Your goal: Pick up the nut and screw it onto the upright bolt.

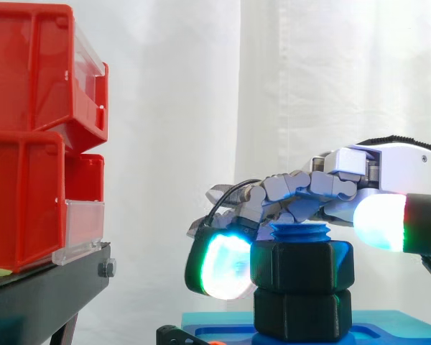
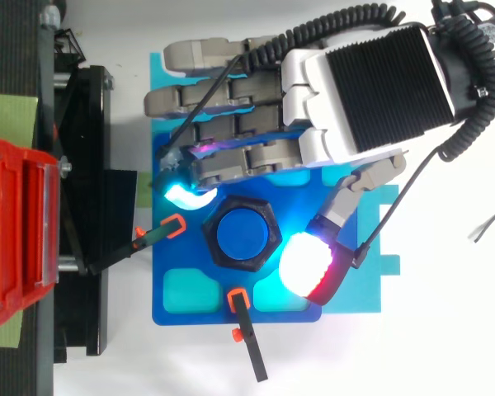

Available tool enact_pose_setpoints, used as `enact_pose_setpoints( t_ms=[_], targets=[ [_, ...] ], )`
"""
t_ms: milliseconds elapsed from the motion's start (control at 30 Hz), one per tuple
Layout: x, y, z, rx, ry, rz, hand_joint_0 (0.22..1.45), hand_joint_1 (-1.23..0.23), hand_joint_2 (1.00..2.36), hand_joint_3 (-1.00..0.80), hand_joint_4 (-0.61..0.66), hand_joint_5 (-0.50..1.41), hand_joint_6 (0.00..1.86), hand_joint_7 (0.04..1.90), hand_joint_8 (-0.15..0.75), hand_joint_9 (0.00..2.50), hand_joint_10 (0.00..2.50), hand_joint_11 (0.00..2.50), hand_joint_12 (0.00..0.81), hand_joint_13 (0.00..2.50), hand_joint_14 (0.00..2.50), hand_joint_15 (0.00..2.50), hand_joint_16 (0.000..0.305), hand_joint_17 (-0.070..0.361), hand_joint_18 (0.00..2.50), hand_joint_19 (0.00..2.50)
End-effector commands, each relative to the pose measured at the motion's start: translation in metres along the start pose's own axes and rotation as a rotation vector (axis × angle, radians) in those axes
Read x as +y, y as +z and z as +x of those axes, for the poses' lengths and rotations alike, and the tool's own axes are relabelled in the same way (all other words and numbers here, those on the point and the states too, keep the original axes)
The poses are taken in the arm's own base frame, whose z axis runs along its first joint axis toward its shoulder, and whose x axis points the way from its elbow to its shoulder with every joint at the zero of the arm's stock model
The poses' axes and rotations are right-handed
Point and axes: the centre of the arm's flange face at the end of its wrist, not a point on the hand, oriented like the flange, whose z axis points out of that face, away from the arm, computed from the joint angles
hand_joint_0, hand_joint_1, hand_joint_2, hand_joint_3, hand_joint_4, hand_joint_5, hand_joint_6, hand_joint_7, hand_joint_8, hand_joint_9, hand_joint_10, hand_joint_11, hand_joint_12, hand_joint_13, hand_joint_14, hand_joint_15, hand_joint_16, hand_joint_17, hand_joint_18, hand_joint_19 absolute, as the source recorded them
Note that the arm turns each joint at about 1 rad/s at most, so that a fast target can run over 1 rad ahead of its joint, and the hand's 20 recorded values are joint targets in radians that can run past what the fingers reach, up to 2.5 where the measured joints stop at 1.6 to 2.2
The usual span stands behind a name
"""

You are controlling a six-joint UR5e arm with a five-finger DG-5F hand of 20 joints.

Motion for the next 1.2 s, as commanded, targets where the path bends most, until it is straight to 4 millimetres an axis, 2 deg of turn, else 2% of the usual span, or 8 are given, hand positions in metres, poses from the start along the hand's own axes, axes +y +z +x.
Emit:
enact_pose_setpoints(
  t_ms=[0,200,333,533,800,967,1000,1167],
  targets=[
    [-0.002,0.007,-0.011,-0.018,-0.009,-0.008,0.4,-0.09,1.0,-0.5,0.21,-0.17,0.5,0.73,0.255,0.6,0.0,0.0,0.347,0.31,0.0,0.0,0.048,0.109,0.0,0.0],
    [-0.005,0.017,-0.043,0.01,-0.006,-0.048,0.39,-0.1,1.0,-0.5,0.19,-0.2,0.5,0.67,0.252,0.55,0.0,0.0,0.353,0.28,0.0,0.0,0.05,0.112,0.0,0.0],
    [0.005,0.01,-0.073,0.069,-0.023,-0.048,0.39,-0.1,1.0,-0.5,0.19,-0.2,0.5,0.67,0.251,0.52,0.0,0.0,0.355,0.27,0.0,0.0,0.05,0.113,0.0,0.0],
    [0.014,-0.001,-0.103,0.104,-0.133,-0.041,0.39,-0.13,1.0,-0.5,0.19,-0.2,0.5,0.68,0.253,0.51,0.0,0.0,0.356,0.25,0.0,0.0,0.05,0.112,0.0,0.0],
    [0.029,-0.039,-0.158,0.268,-0.18,0.101,0.42,-0.2,1.0,-0.5,0.22,-0.18,0.5,0.75,0.258,0.51,0.0,0.0,0.348,0.23,0.0,0.0,0.048,0.107,0.0,0.0],
    [0.039,-0.057,-0.169,0.271,-0.184,0.11,0.42,-0.23,1.0,-0.5,0.22,-0.18,0.5,0.76,0.257,0.51,0.0,0.0,0.346,0.23,0.0,0.0,0.046,0.104,0.0,0.0],
    [0.05,-0.07,-0.174,0.263,-0.196,0.108,0.42,-0.23,1.0,-0.5,0.21,-0.18,0.5,0.76,0.257,0.51,0.0,0.0,0.346,0.23,0.0,0.0,0.046,0.104,0.0,0.0],
    [0.067,-0.098,-0.184,0.176,-0.238,0.178,0.44,-0.27,1.0,-0.5,0.22,-0.18,0.5,0.76,0.251,0.53,0.0,0.0,0.339,0.23,0.0,0.0,0.045,0.101,0.0,0.0]
  ],
)
